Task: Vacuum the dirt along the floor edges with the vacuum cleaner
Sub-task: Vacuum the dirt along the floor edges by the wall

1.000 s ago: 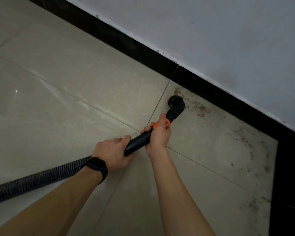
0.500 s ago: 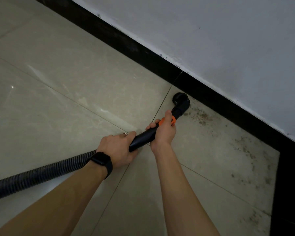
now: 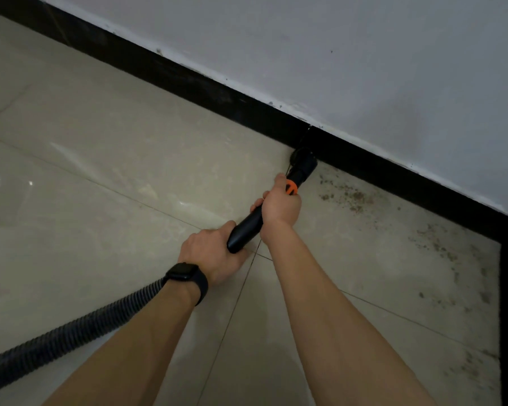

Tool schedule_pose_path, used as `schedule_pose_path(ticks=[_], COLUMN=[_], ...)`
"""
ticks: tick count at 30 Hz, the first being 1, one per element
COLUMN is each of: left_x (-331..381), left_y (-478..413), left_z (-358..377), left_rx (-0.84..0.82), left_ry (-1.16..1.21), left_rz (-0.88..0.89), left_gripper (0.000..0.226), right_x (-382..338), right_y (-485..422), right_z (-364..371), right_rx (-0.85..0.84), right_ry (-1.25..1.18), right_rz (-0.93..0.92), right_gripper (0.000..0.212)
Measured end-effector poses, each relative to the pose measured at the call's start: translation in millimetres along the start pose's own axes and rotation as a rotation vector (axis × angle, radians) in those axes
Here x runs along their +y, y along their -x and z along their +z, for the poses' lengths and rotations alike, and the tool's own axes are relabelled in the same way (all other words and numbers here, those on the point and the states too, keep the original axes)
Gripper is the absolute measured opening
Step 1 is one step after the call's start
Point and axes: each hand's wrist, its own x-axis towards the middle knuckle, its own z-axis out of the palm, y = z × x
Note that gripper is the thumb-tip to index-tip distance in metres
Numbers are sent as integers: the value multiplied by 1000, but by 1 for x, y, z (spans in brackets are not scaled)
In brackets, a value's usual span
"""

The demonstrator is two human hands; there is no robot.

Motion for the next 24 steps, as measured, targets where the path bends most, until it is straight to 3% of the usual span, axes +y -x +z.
schedule_pose_path(ticks=[6,15,24], left_x=[-14,-47,-29], left_y=[18,70,71], left_z=[-7,-5,6], left_rx=[-58,-196,-173], left_ry=[-23,-322,-341], left_rz=[15,273,248], left_gripper=[26,33,34], right_x=[16,74,59], right_y=[17,79,76], right_z=[0,-55,-69], right_rx=[43,164,102], right_ry=[0,-316,-301], right_rz=[25,82,75], right_gripper=[47,29,26])
